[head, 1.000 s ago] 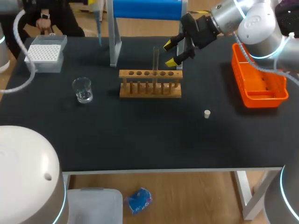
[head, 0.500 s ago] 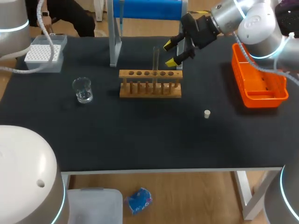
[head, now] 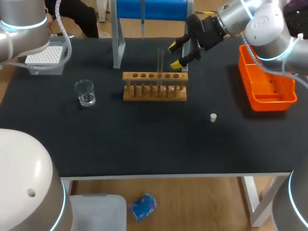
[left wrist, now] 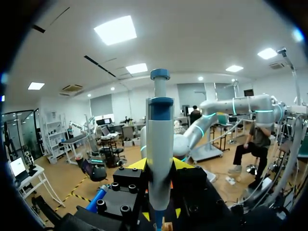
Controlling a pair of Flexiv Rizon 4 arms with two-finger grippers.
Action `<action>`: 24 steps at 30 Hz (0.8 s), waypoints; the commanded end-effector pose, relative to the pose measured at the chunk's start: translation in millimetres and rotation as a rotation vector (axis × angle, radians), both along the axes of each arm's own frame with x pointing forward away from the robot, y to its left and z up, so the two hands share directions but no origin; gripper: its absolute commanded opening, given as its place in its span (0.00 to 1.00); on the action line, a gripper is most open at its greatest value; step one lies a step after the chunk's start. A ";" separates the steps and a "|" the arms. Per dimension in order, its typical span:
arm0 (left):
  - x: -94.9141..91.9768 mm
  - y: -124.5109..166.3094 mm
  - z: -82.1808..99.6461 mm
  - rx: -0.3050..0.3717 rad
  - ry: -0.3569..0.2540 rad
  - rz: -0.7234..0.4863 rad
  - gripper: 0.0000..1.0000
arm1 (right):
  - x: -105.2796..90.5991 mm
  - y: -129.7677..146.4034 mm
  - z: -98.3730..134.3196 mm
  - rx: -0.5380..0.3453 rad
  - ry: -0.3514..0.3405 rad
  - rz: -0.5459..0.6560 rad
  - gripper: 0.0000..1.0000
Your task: Invert the test tube, pick up the pipette, mount the tip to pipette, aspirate from beaker and dispense into the tube, eject the tip, return the pipette, and cap with the stopper.
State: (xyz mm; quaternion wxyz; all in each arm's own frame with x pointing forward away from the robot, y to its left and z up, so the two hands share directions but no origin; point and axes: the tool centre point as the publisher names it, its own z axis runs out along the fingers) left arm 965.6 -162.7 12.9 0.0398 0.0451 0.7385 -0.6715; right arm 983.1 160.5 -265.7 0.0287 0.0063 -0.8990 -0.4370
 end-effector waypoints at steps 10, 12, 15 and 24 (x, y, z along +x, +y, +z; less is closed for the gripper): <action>3.2 0.1 0.5 0.003 0.001 -0.009 0.00 | 0.7 0.0 0.5 -0.002 0.002 0.002 1.00; 3.2 0.1 0.5 0.003 0.001 -0.009 0.00 | 0.7 0.0 0.5 -0.002 0.002 0.002 1.00; 3.2 0.1 0.5 0.003 0.001 -0.009 0.00 | 0.7 0.0 0.5 -0.002 0.002 0.002 1.00; 10.3 -11.4 -0.8 -0.033 0.047 -0.045 0.00 | 0.7 0.0 0.5 -0.002 0.002 0.002 1.00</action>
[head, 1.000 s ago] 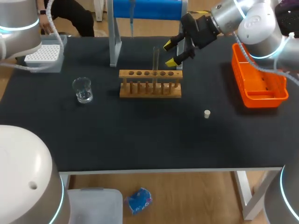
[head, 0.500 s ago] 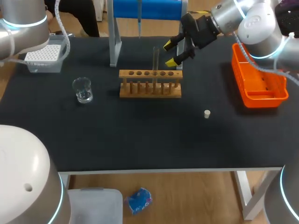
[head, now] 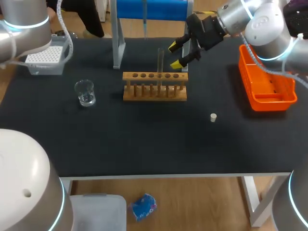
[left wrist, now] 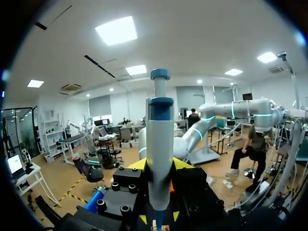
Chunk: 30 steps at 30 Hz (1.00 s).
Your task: Invert the test tube, pick up the pipette, mount the tip to pipette, aspirate from beaker and dispense into the tube, eject the tip, return the pipette, and cap with the stopper.
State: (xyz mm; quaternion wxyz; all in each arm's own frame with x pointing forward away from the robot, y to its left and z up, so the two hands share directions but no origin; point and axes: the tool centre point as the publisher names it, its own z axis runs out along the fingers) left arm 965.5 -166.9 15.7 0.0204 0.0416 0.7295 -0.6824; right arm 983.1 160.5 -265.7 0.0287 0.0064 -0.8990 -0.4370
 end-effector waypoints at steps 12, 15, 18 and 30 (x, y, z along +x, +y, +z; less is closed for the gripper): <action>31.5 -27.6 -17.7 -0.028 0.075 -0.067 0.00 | 0.6 -0.1 0.5 -0.002 0.002 0.002 1.00; 31.9 -28.8 -22.5 -0.028 0.091 -0.067 0.00 | 0.6 -0.1 0.5 -0.002 0.002 0.002 1.00; 31.2 -28.9 -26.7 -0.033 0.101 -0.069 0.00 | 0.6 -0.1 0.5 -0.002 0.002 0.002 1.00; 39.9 -33.4 -40.4 -0.055 0.127 -0.095 0.00 | 0.6 -0.1 0.5 -0.002 0.002 0.002 1.00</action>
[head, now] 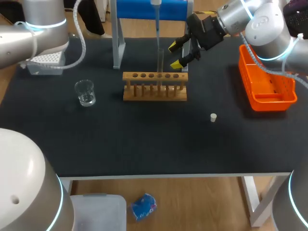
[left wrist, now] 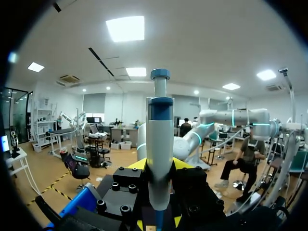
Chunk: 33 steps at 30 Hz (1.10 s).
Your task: Invert the test tube, pick up the pipette, mount the tip to pipette, aspirate from beaker and dispense into the tube, eject the tip, return the pipette, and cap with the stopper.
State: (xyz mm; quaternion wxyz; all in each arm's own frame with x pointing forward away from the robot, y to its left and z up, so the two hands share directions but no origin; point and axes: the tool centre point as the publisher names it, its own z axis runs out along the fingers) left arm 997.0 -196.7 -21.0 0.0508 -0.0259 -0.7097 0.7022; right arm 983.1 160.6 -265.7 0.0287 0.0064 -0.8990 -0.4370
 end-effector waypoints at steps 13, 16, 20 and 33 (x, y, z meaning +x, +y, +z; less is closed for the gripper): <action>16.5 -5.4 -14.6 -0.007 0.028 -0.025 0.00 | 0.7 -0.1 0.5 -0.002 0.002 0.002 1.00; 16.2 -3.7 -18.9 -0.007 0.034 -0.021 0.00 | 0.7 -0.1 0.5 -0.002 0.002 0.002 1.00; 16.1 -1.8 -22.9 -0.004 0.040 -0.014 0.00 | 0.7 -0.1 0.5 -0.002 0.002 0.002 1.00; 13.7 -4.7 -24.2 -0.001 0.056 -0.022 0.00 | 0.7 -0.1 0.5 -0.002 0.002 0.002 1.00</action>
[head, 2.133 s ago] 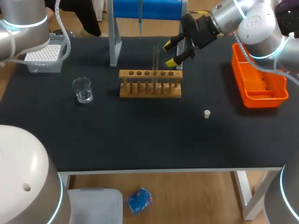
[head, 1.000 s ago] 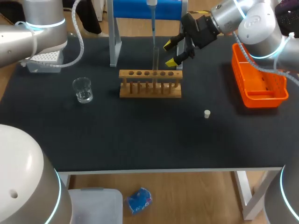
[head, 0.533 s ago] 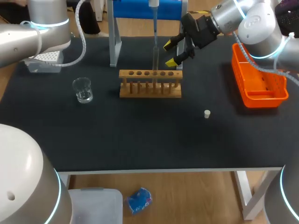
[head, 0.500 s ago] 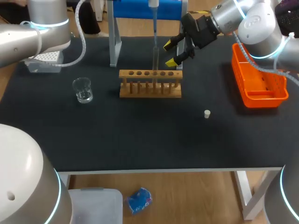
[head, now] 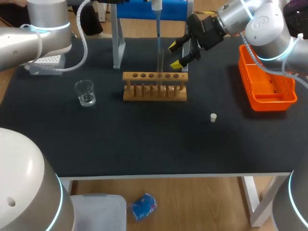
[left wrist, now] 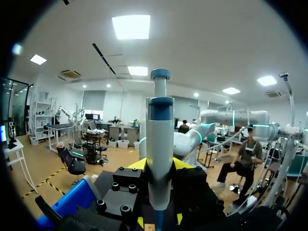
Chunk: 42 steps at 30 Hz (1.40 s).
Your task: Invert the test tube, pick up the pipette, mount the tip to pipette, aspirate from beaker and dispense into the tube, eject the tip, return the pipette, and cap with the stopper.
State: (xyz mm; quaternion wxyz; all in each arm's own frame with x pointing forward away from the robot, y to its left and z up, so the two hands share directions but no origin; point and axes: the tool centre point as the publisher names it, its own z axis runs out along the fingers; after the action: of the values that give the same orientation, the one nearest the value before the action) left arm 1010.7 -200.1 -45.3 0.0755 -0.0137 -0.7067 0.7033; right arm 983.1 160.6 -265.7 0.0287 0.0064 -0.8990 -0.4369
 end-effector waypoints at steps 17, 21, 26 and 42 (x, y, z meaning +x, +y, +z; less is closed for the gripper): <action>8.0 -8.1 -1.7 -0.010 0.011 -0.023 0.00 | 0.7 -0.1 0.5 -0.002 0.002 0.002 1.00; 10.6 -8.4 -1.7 -0.016 0.004 -0.024 0.00 | 0.7 -0.1 0.5 -0.002 0.002 0.002 1.00; 13.2 -8.5 -2.0 -0.018 -0.014 -0.024 0.00 | 0.7 -0.1 0.5 -0.002 0.002 0.002 1.00; 15.5 2.3 -2.2 0.045 -0.055 0.036 0.00 | 0.7 -0.1 0.5 -0.002 0.002 0.002 1.00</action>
State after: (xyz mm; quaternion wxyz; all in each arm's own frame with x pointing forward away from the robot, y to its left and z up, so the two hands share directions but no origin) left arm 1031.2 -199.9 -49.4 0.0472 -0.0221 -0.7232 0.6887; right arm 983.1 160.6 -265.7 0.0287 0.0064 -0.8990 -0.4370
